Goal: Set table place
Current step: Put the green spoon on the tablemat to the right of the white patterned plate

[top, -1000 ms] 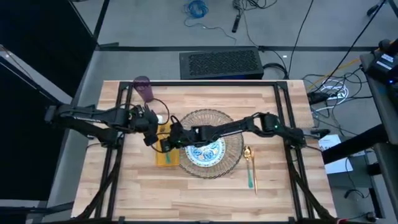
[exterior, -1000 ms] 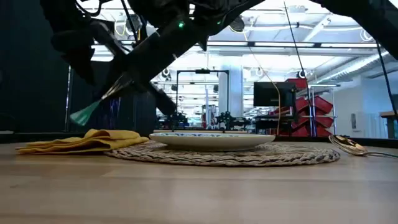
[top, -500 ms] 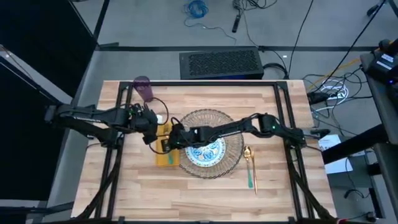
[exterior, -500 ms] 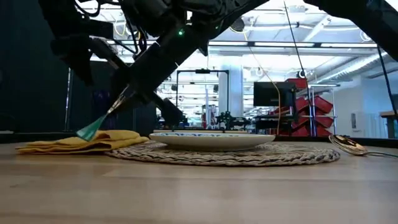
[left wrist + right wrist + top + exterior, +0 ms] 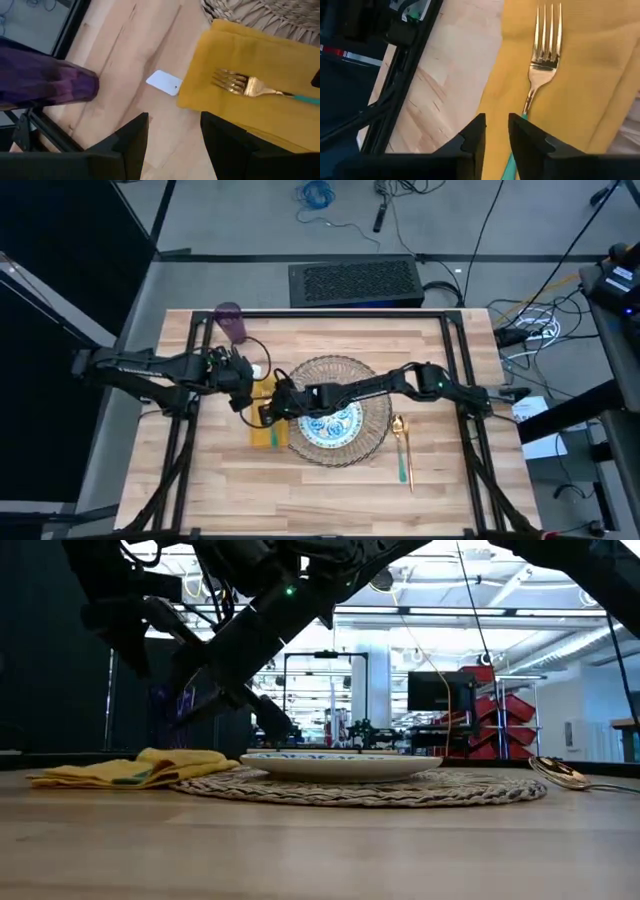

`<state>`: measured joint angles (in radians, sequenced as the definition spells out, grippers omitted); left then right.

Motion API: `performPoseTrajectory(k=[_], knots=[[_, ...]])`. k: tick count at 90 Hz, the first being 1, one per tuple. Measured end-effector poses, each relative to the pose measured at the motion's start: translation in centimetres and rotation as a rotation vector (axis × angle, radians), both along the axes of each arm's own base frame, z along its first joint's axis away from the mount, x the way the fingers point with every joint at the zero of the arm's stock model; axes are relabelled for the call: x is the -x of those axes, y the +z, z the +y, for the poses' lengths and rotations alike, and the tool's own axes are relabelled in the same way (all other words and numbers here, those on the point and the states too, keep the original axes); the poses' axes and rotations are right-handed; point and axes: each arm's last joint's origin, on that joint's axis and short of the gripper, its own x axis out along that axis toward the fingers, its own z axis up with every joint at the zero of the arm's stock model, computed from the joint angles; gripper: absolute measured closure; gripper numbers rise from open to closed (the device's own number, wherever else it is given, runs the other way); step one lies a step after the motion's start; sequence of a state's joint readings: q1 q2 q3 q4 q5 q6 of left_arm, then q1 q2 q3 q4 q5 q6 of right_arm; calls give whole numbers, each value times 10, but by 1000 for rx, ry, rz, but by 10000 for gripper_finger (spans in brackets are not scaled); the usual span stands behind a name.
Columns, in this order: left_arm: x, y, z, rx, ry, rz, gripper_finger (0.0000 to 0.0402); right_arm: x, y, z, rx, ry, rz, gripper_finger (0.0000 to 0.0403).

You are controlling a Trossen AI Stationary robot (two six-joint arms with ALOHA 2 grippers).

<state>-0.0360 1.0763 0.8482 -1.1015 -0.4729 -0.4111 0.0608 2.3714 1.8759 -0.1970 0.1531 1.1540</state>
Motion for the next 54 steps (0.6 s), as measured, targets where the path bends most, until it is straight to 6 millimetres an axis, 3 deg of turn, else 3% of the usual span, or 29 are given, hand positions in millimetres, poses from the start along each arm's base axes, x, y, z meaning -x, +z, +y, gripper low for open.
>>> performPoseTrajectory(k=[12, 24, 43, 54], knots=[[1, 0, 0, 0, 0, 6, 235, 1, 5, 4, 62, 138, 11, 326], [-2, -2, 0, 15, -8, -23, 235, 16, 33, 15, 171, 270, 66, 335], [-20, -6, -8, 250, -143, -188, 235, 73, 81, 43, 300, 347, 375, 347], [-33, 1, -14, 303, -188, -347, 235, 111, 96, 68, 294, 360, 576, 348]])
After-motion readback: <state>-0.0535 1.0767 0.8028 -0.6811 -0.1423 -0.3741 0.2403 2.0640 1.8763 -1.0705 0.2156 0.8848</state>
